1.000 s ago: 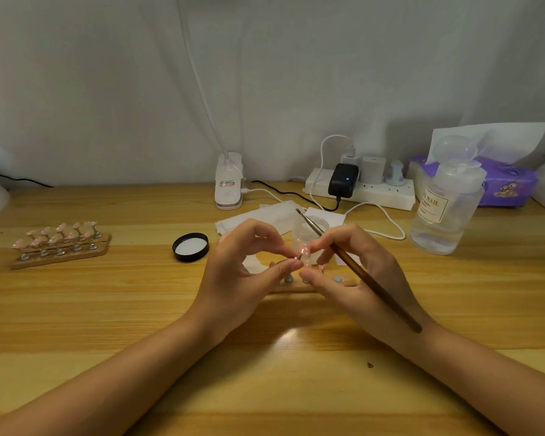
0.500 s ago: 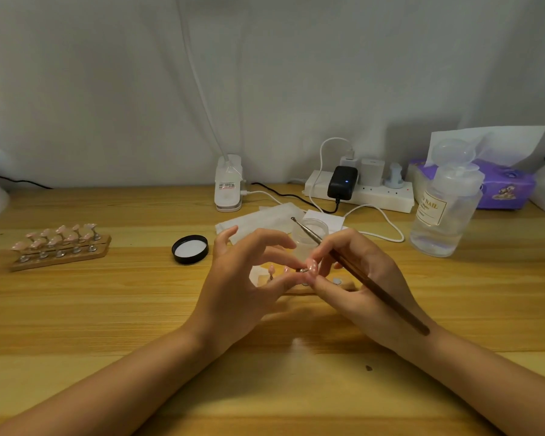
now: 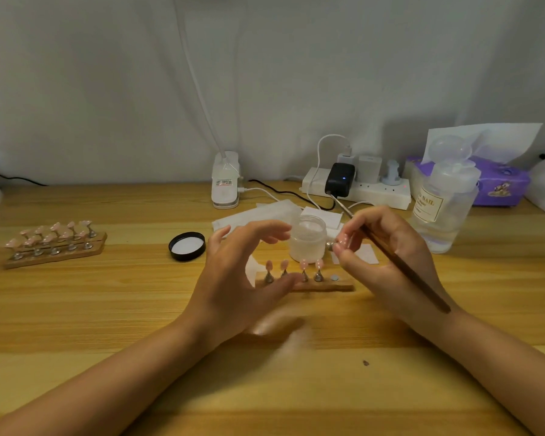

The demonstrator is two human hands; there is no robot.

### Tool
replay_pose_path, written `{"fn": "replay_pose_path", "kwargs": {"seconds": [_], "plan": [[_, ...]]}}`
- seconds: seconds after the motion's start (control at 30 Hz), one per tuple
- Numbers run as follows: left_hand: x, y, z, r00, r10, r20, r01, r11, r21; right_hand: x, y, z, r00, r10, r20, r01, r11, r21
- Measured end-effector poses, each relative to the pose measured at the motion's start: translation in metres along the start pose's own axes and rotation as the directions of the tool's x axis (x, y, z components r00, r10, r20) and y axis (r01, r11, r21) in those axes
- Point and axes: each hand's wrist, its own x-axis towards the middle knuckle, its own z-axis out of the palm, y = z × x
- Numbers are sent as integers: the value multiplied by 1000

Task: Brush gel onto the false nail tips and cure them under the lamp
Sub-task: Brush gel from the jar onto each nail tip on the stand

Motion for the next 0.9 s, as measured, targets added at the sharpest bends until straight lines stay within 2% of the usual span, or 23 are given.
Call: {"fn": "replay_pose_path", "kwargs": {"seconds": [0.23, 0.33, 0.9], "plan": [[-1, -7, -2, 956, -222, 193, 228, 974, -9, 2, 10, -11, 989, 41, 140, -28, 995, -91], [0, -8, -1, 931, -271, 245, 285, 958, -23, 1, 12, -11, 978, 41, 205, -21, 995, -97], [2, -10, -3, 857, -370, 359, 404, 914, -22, -2, 12, -8, 968, 37, 247, 15, 979, -205]]}}
